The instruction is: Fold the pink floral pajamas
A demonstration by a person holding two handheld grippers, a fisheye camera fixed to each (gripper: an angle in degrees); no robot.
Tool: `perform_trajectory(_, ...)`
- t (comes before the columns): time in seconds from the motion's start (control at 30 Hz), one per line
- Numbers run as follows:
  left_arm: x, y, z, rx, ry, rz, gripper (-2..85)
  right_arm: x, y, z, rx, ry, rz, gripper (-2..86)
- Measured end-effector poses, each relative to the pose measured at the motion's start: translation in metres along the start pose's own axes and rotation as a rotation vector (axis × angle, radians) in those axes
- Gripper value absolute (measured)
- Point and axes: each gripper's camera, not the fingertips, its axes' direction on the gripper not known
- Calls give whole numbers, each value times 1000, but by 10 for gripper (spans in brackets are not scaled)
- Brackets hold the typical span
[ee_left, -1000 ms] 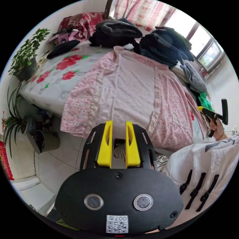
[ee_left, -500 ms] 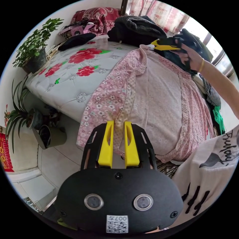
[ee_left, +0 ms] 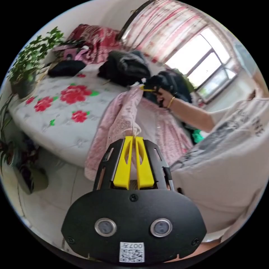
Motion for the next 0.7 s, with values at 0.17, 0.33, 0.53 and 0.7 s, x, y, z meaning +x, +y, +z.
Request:
perform_trajectory(0.17,35,-24,3,-60,368,233,-8,13,51,-76,78,133,-54,-1)
perform_trajectory(0.33,69,-1,116,-388,378,351,-8,71,115,-66,-56,237,151,4)
perform_trajectory(0.53,77,10,161,-514,369,395,-8,120,151,-43,-58,180,423,21)
perform_trajectory(0.7,70,4,162,-519,398,385,-8,116,126,-38,25,161,411,20)
